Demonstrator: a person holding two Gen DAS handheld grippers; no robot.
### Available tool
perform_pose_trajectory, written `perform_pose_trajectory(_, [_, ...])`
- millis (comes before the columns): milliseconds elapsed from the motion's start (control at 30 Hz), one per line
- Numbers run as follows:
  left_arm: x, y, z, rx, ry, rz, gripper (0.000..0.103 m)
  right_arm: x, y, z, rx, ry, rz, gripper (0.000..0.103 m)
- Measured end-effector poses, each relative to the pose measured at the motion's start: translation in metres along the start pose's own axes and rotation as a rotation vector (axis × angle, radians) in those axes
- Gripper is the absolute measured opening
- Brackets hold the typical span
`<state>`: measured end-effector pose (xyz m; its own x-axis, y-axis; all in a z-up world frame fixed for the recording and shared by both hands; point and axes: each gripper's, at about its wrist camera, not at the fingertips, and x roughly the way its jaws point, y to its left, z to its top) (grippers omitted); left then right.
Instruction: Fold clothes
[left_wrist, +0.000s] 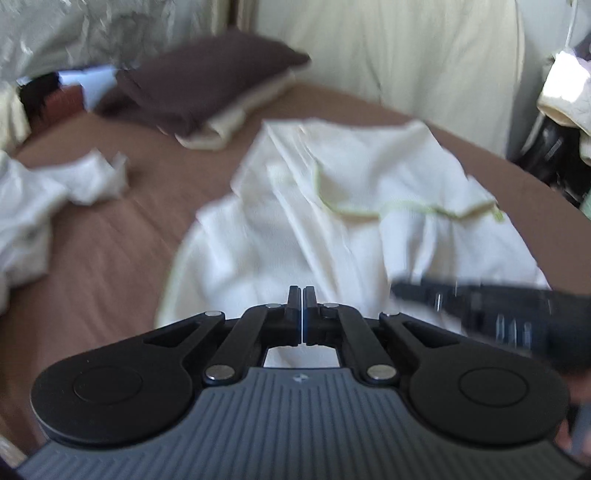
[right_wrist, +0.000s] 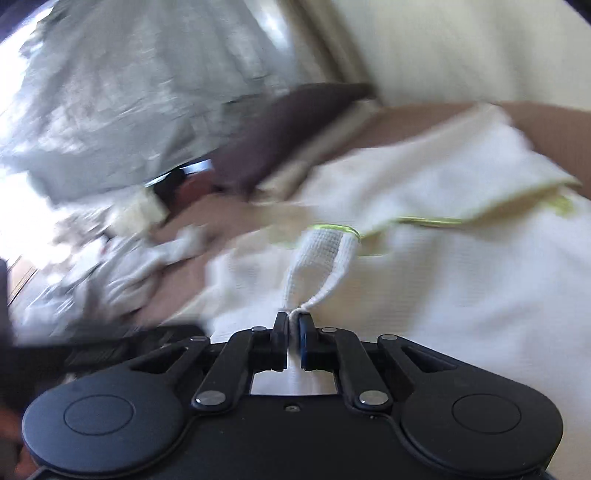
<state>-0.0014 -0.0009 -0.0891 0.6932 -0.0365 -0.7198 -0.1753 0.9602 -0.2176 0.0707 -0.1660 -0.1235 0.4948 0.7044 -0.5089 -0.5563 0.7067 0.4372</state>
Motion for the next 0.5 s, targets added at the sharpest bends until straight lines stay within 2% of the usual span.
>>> perform_pose_trajectory(33, [-0.002,0.004,0.002,-0.007,-0.010,0.004,0.001,0.004,0.011,-0.001,-0.030,0.017,0.007,0.008])
perform_pose_trajectory(167, [-0.009,0.021,0.012,-0.036,-0.048,0.021,0.002,0.017,0.050,-0.011,-0.204,0.096,-0.090,0.009])
perform_pose_trajectory(233, [-0.013,0.029,0.017,-0.050,-0.067,0.030,0.002,0.015,0.056,-0.012,-0.203,0.107,-0.018,0.013])
perform_pose_trajectory(267, [-0.014,0.032,0.020,-0.057,-0.075,0.028,0.002,0.015,0.055,-0.011,-0.177,0.124,0.028,0.020])
perform_pose_trajectory(333, [-0.013,0.033,0.022,-0.074,-0.078,-0.013,0.002,0.016,0.056,-0.008,-0.142,0.167,0.111,0.030])
perform_pose_trajectory(367, [-0.012,0.033,0.024,-0.083,-0.080,-0.033,0.003,0.015,0.057,-0.007,-0.135,0.183,0.143,0.030])
perform_pose_trajectory(433, [-0.010,0.033,0.027,-0.099,-0.082,-0.074,0.005,0.005,0.053,0.000,-0.128,0.171,0.154,0.031])
perform_pose_trajectory(500, [-0.001,0.028,0.041,-0.103,-0.072,-0.128,0.006,-0.010,0.040,0.013,-0.110,0.122,0.114,0.037])
